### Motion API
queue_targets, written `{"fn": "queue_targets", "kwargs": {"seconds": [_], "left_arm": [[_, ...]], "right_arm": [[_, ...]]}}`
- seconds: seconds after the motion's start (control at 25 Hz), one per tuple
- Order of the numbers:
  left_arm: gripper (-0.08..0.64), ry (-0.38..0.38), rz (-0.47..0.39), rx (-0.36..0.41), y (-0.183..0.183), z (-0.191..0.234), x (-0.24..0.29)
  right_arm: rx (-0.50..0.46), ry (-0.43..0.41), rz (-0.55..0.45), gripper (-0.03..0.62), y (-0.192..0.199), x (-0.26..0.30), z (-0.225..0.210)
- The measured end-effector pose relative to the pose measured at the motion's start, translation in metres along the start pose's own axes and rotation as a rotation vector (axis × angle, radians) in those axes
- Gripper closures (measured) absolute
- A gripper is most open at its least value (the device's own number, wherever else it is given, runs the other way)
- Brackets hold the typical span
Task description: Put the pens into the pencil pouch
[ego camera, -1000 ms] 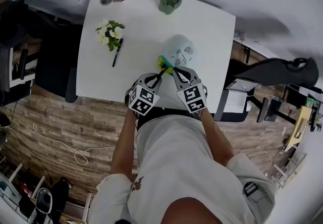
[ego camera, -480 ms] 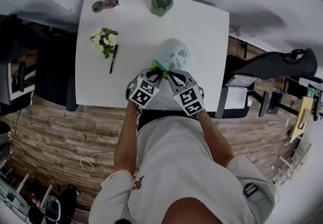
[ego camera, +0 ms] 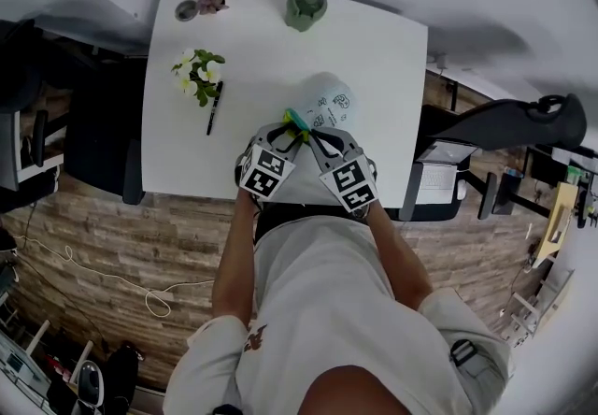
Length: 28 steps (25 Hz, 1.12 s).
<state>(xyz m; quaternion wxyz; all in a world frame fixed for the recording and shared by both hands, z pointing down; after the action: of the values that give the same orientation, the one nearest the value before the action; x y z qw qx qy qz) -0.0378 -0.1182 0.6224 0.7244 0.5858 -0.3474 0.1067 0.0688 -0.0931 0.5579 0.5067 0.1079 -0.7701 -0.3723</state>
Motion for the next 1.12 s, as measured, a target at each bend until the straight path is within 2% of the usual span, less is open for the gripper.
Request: {"fn": "queue_targets", "kwargs": {"seconds": [0.24,0.48,0.76,1.12], "left_arm": [[0.39,-0.103,-0.03,-0.038,0.009,0.012,-0.029],[0.334,-0.255,-0.027,-0.084,0.028,0.03,-0.064],[0.359,-0.437,-0.023,-0.173,0.055,0.06,-0.105],[0.396,-0.534,0.084,-0.206,0.094,0.085,-0.12]], "right_arm": [[-0.018,-0.012,-0.002,0.581,-0.007,0.007,0.007],[-0.04,-0.037,0.0,0.581,-0.014,0.018,0.02],[-0.053,-0.053,0.001,0.581,-0.021,0.03,0.032],[-0.055,-0.052,0.005,0.581,-0.031,0.045,0.043]]}}
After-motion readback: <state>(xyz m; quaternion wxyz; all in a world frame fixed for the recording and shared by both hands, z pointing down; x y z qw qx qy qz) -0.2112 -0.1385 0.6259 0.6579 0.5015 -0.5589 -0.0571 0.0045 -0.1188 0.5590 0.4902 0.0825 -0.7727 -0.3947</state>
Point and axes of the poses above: the fingertips, and each gripper's own axes: x forward along the fingers, z to its left, y out of its underside, the point moved 8 cm from there along -x, backward along the fingers, and after that the axes turned 15 degrees about x, right-handed, at the moved point
